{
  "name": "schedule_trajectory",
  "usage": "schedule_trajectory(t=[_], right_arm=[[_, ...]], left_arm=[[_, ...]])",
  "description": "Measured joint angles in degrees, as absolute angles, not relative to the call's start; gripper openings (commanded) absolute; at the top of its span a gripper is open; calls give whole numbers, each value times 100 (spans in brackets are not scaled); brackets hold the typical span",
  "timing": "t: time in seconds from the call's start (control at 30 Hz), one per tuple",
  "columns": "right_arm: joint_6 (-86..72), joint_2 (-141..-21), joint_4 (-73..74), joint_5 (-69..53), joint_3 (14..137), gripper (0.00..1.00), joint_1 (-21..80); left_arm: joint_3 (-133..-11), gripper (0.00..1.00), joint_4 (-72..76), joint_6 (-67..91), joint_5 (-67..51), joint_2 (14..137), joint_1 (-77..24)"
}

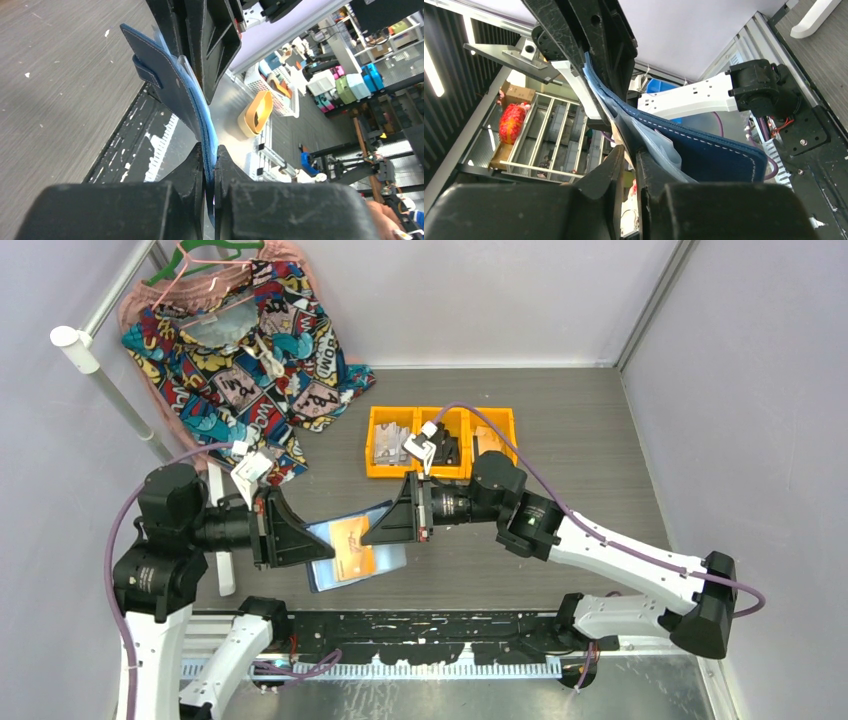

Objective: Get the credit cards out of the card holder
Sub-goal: Remove the credit card from the card holder.

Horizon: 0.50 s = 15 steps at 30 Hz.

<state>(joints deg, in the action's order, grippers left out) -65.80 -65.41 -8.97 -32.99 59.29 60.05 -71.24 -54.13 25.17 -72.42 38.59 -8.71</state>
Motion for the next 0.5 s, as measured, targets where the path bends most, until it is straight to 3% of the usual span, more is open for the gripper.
schedule_trajectory(t=[0.07, 0.13, 0.5], right_arm=[[-6595, -6600, -904, -3326, 5913, 5, 6029], [-6606, -6617, -919, -3371, 5894, 1, 6029], [-6458, -6324, -1131, -2943, 5520, 1, 6066]], left_arm=[[-7135, 0, -5579, 2353, -7194, 3848, -871], [-7183, 0, -5793, 2193, -7085, 3861, -864], [-7481, 0, -6602, 1385, -6565, 4125, -891]])
